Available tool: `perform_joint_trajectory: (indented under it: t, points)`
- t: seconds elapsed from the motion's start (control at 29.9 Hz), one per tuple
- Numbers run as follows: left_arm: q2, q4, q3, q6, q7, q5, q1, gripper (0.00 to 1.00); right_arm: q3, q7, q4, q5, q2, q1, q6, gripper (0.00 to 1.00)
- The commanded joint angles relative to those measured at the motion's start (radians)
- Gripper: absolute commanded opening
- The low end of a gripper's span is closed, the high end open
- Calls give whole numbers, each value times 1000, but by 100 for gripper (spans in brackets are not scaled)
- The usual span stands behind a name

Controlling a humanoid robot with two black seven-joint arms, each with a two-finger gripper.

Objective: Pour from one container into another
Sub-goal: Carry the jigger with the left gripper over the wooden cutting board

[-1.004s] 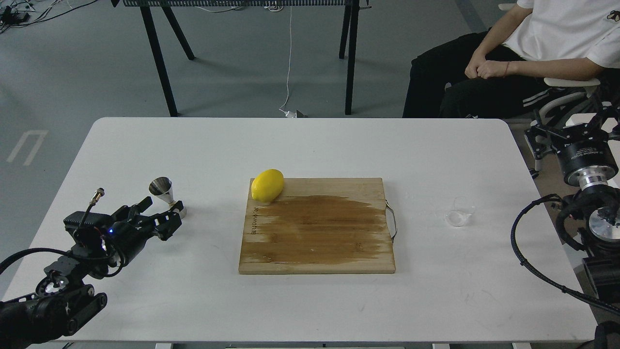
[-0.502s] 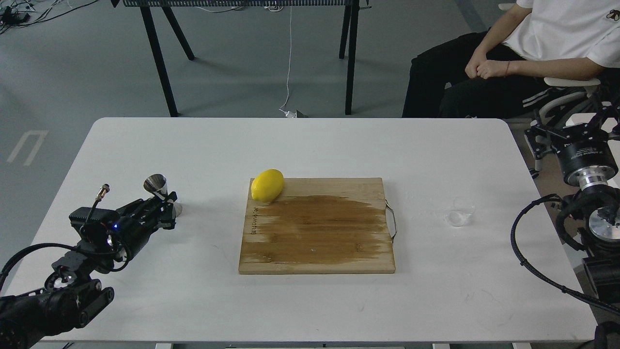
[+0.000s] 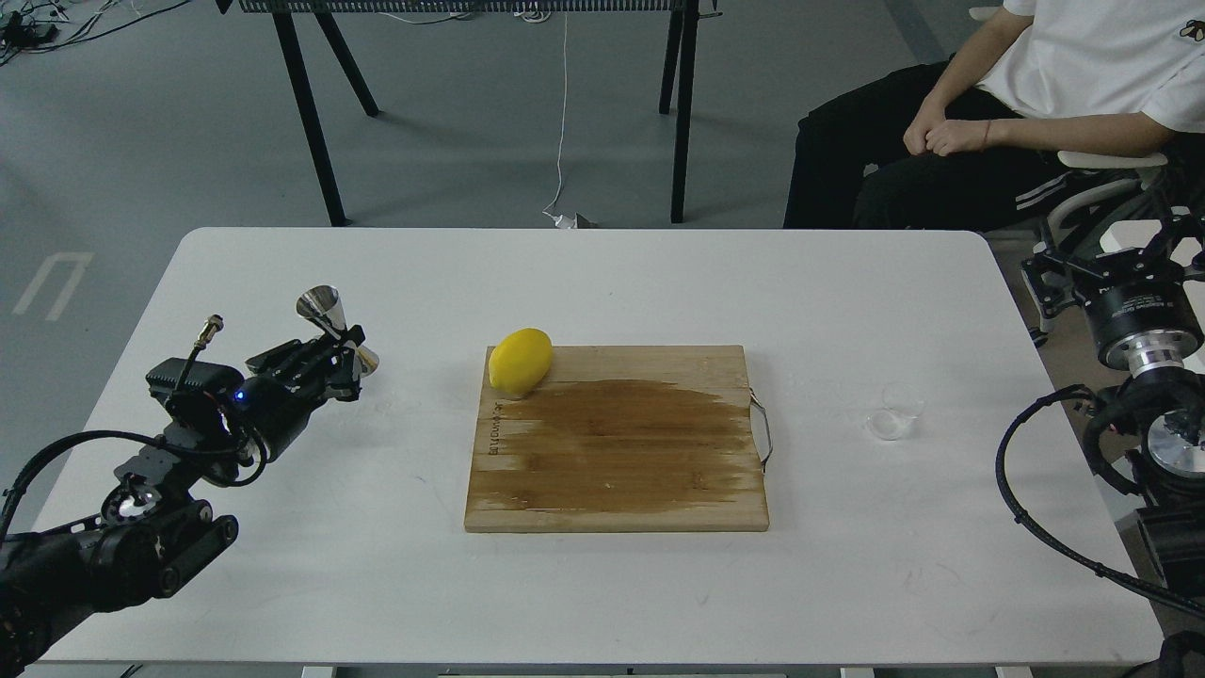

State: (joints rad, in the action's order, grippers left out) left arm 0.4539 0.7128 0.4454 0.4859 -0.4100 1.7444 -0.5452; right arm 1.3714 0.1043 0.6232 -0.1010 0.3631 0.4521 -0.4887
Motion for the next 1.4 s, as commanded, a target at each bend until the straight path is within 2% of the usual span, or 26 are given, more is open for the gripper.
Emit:
perform_joint_trajectory:
  t: [0.0, 0.07, 0.2, 0.37, 0.57, 0.8, 0.94, 1.14, 1.2, 1.37]
  points:
    - [26, 160, 0, -44, 31, 10, -51, 11, 8, 0, 1, 0, 3, -12, 0, 100]
    - [25, 198, -4, -50, 49, 24, -81, 11, 9, 0, 1, -2, 7, -21, 0, 100]
    - [-10, 206, -5, -81, 48, 157, -147, 11, 9, 0, 0, -2, 26, -27, 0, 100]
    - [-128, 205, -7, -158, 50, 437, -197, 10, 11, 0, 0, -2, 27, -27, 0, 100]
    - [-254, 151, -53, -170, 56, 437, -182, 10, 11, 5, -2, -2, 39, -27, 0, 100]
    - [-351, 61, -157, -171, 115, 437, -177, 10, 11, 9, -3, -2, 40, -33, 0, 100]
    - [-405, -33, -195, -171, 122, 437, -177, 10, 11, 12, -3, -2, 39, -33, 0, 100]
    - [-429, -79, -197, -174, 126, 437, -177, 12, 12, 11, -5, -2, 43, -33, 0, 100]
    - [-429, -79, -208, -174, 128, 437, -174, 16, 12, 11, -3, -2, 48, -33, 0, 100]
    - [-436, -79, -221, -174, 160, 437, -159, 20, 11, 12, -5, -2, 48, -35, 0, 100]
